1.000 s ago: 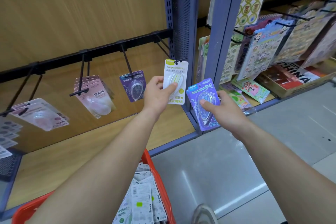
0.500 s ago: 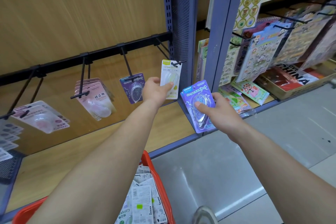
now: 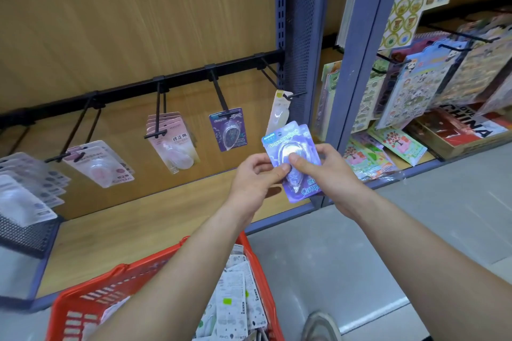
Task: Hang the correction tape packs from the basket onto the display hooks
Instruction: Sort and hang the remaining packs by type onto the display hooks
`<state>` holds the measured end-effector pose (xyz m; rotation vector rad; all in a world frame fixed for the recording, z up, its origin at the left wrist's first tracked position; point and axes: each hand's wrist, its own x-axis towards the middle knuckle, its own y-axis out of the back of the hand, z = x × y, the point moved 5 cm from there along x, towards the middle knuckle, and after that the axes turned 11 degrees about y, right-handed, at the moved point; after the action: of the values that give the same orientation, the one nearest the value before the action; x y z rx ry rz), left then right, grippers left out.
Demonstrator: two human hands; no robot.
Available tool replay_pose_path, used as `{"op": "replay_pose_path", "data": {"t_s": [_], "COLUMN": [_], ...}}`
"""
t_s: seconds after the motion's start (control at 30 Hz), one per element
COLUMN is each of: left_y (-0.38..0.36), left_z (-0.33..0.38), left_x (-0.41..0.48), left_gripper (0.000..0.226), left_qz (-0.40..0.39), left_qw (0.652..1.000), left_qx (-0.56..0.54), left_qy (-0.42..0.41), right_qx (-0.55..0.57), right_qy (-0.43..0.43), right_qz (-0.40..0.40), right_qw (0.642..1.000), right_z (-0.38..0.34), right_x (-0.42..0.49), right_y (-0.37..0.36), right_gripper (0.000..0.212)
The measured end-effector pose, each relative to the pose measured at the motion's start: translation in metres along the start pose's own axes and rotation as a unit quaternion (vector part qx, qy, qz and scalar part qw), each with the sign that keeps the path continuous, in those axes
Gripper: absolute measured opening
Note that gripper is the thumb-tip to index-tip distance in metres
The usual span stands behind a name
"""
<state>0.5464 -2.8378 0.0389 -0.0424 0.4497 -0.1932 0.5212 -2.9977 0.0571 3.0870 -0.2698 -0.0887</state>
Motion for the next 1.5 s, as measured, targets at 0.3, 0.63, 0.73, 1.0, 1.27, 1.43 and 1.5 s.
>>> {"op": "replay_pose_path", "data": {"t_s": [0.3,0.63,0.73,1.0,1.27,1.43,1.5], "left_y": [0.08,0.104,0.103,0.102,0.1,0.103,0.104], "left_z": [0.015,0.024,0.02,0.032,0.029,0.032,0.033], "left_x": [0.006,0.025,0.023,0.025,0.022,0.029,0.037], "left_gripper": [0.023,0.021,0.024,0.029,0.021,0.024,0.024], "left_qz": [0.118,0.122,0.107,0.098,0.105,0.135,0.155], "left_qw": [0.993,0.99,0.992,0.991,0.991,0.988,0.986], "left_qx": [-0.015,0.003,0.006,-0.013,-0.009,-0.017,-0.015], "left_qy": [-0.027,-0.064,-0.069,-0.087,-0.084,-0.072,-0.055], "right_qx": [-0.066,-0.077,-0.08,-0.084,-0.093,-0.083,-0.058], "right_qy": [0.001,0.007,0.005,0.01,0.013,0.019,0.027], "right_qz": [-0.008,-0.021,-0.027,-0.034,-0.038,-0.043,-0.054], "right_qw": [0.998,0.997,0.996,0.996,0.995,0.995,0.996], "right_z": [0.004,0.003,0.006,0.008,0.007,0.003,-0.002], "right_x": [0.014,0.02,0.021,0.022,0.021,0.019,0.018], "right_y": [-0.01,-0.022,-0.024,-0.025,-0.029,-0.032,-0.037], "right_gripper": [0.018,0.021,0.02,0.018,0.02,0.022,0.018]}}
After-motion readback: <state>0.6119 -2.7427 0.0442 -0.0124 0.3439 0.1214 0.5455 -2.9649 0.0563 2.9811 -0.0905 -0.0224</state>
